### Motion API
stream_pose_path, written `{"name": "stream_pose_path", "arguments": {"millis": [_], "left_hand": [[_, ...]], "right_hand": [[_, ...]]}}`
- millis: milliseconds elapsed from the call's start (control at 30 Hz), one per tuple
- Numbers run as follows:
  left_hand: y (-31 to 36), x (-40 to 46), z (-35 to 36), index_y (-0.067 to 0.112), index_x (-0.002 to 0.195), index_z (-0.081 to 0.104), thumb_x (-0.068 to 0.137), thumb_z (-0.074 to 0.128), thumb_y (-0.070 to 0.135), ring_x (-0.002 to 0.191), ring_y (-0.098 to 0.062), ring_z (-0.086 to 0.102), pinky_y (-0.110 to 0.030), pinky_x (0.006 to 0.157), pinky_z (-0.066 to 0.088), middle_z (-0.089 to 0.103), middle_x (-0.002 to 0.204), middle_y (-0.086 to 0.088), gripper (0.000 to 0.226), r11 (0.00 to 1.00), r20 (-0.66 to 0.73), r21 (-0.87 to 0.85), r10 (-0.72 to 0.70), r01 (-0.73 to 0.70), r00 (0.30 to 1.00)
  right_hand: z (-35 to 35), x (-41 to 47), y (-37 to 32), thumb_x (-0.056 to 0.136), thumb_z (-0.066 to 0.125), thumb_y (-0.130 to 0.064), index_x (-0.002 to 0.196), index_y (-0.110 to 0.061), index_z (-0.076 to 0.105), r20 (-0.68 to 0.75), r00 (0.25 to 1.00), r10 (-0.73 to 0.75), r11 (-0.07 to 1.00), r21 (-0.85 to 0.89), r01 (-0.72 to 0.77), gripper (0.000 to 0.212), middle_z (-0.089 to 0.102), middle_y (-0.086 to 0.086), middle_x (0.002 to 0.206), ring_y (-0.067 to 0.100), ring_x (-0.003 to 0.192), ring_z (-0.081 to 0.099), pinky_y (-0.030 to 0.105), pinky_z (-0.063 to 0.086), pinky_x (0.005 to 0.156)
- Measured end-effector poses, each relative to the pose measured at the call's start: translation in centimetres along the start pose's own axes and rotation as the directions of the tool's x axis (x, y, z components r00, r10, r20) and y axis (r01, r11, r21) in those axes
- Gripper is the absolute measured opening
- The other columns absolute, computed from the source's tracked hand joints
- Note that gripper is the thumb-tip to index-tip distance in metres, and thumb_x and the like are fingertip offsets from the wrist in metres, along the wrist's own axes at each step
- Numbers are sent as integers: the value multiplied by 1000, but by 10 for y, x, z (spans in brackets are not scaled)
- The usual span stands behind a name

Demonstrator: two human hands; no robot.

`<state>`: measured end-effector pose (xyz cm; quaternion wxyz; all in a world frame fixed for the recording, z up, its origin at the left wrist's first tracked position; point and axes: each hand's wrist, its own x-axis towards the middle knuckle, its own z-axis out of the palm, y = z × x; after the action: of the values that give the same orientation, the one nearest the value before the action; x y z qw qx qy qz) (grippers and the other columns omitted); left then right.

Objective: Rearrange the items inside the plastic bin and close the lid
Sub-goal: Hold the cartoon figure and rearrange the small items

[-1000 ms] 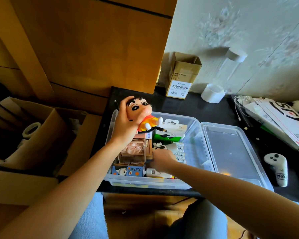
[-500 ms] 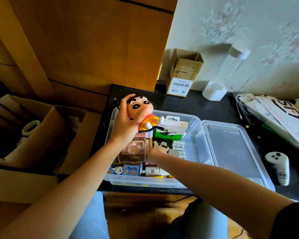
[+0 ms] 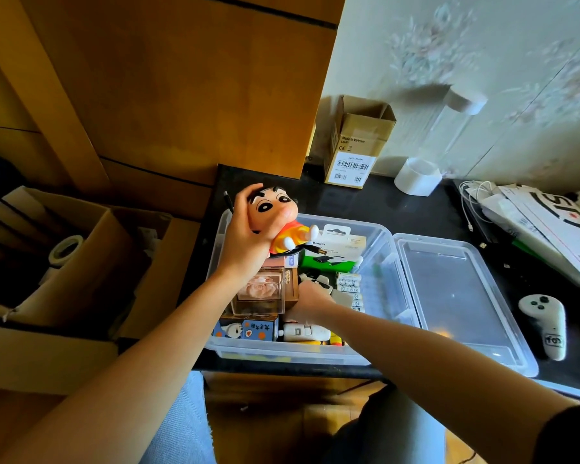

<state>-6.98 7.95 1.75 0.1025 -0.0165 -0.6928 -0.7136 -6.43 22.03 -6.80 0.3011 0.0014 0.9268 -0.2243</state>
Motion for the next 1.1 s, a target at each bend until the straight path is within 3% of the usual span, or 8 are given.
{"name": "stream_pose_path", "arguments": {"millis": [100, 200, 300, 367, 467, 700, 933, 1100], "left_hand": [[0, 0, -1, 26, 132, 39, 81, 67, 40, 102, -9, 57, -14, 68, 52, 49, 121, 3, 60, 1000, 1, -4, -3, 3, 1000], [1, 0, -1, 26, 131, 39, 80, 65, 37, 102, -8, 57, -13, 68, 51, 49, 121, 4, 58, 1000, -2, -2, -4, 4, 1000], [1, 0, -1, 25, 132, 39, 81, 65, 37, 103, -9, 58, -14, 69, 52, 50, 121, 4, 58, 1000, 4, -12, -7, 7, 1000], [1, 0, -1, 25, 131, 39, 79, 64, 40, 103, -10, 58, -15, 70, 52, 50, 121, 3, 60, 1000, 6, -16, -2, 2, 1000], [2, 0, -1, 25, 131, 40, 78, 63, 42, 103, -8, 58, -15, 71, 52, 50, 120, 5, 61, 1000, 4, 1, 11, -11, 1000], [1, -1, -2, 24, 133, 39, 83, 64, 35, 104, -9, 57, -16, 73, 53, 49, 122, 3, 57, 1000, -6, 20, 5, -5, 1000], [1, -1, -1, 23, 134, 38, 76, 63, 44, 107, -12, 56, -14, 72, 52, 49, 126, -1, 66, 1000, 5, 18, 5, -5, 1000], [1, -1, -1, 24, 133, 39, 75, 63, 44, 104, -9, 57, -12, 70, 51, 50, 121, 4, 66, 1000, 0, 12, 4, -4, 1000]], "right_hand": [[-11, -3, -3, 73, 68, -26, 67, -14, 58, 25, 995, -92, 961, -259, 96, 17, 51, -5, 60, 12, 55, 50, 20, 40, 47], [-30, -12, -8, 72, 72, -30, 78, -9, 61, 83, 982, -169, 827, -530, 187, 25, 55, -2, 67, 14, 64, 52, 24, 50, 59], [-58, -26, -5, 73, 75, -29, 69, -11, 46, 68, 977, -202, 733, -650, 197, 35, 45, -4, 64, 16, 70, 50, 20, 44, 52], [-80, -32, 6, 74, 75, -28, 70, -11, 48, -12, 983, -186, 739, -661, 131, 32, 45, -4, 65, 16, 73, 51, 20, 42, 56], [-102, -36, 28, 77, 74, -27, 98, -7, 59, -116, 981, -153, 727, -686, 32, 33, 55, 2, 84, 17, 80, 51, 23, 43, 66], [-91, -16, 42, 86, 62, -12, 114, -5, 55, -114, 987, -116, 642, -766, -13, 29, 60, 8, 112, 23, 104, 59, 28, 48, 75], [-79, -10, 45, 90, 49, 3, 112, -3, 59, -229, 965, -127, 618, -779, -103, 24, 64, 9, 109, 22, 99, 63, 26, 49, 73], [-82, -15, 39, 90, 48, -1, 104, -3, 60, -293, 949, -120, 773, -628, -96, 19, 64, 11, 100, 23, 85, 61, 27, 44, 62]]}}
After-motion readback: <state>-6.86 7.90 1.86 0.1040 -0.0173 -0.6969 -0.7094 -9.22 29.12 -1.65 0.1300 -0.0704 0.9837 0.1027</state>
